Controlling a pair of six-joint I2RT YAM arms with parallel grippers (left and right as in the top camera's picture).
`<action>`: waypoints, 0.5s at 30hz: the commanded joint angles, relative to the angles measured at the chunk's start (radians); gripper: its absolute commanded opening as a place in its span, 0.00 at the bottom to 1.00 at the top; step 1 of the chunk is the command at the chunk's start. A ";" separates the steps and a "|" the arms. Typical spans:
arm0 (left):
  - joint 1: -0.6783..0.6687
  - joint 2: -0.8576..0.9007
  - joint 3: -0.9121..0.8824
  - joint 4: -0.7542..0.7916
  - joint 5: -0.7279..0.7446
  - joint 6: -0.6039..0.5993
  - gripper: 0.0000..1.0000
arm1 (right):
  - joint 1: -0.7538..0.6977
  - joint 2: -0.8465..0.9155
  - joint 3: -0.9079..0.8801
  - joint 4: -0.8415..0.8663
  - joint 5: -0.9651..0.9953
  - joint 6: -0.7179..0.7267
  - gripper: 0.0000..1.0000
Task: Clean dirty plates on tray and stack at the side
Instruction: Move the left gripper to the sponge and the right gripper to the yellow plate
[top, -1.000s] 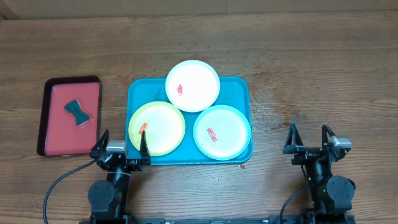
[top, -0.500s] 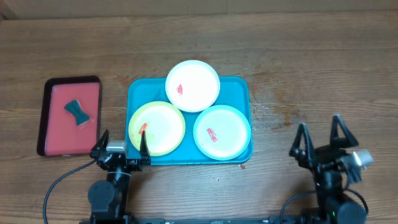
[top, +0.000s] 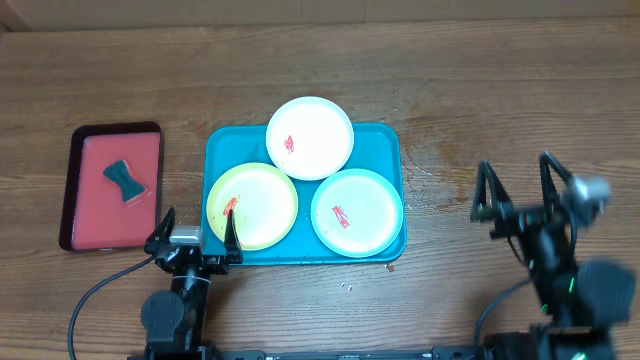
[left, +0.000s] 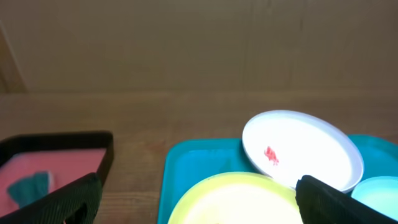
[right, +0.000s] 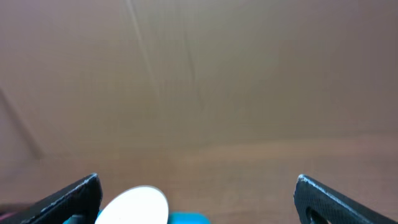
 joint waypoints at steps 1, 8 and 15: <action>-0.006 -0.011 -0.004 0.077 0.048 -0.022 1.00 | 0.006 0.268 0.281 -0.187 -0.177 -0.047 1.00; -0.006 -0.011 0.014 0.126 0.123 -0.008 1.00 | 0.009 0.769 0.644 -0.334 -0.895 -0.046 1.00; 0.032 0.074 0.259 -0.180 -0.071 0.018 1.00 | 0.166 0.901 0.711 -0.444 -0.436 -0.029 1.00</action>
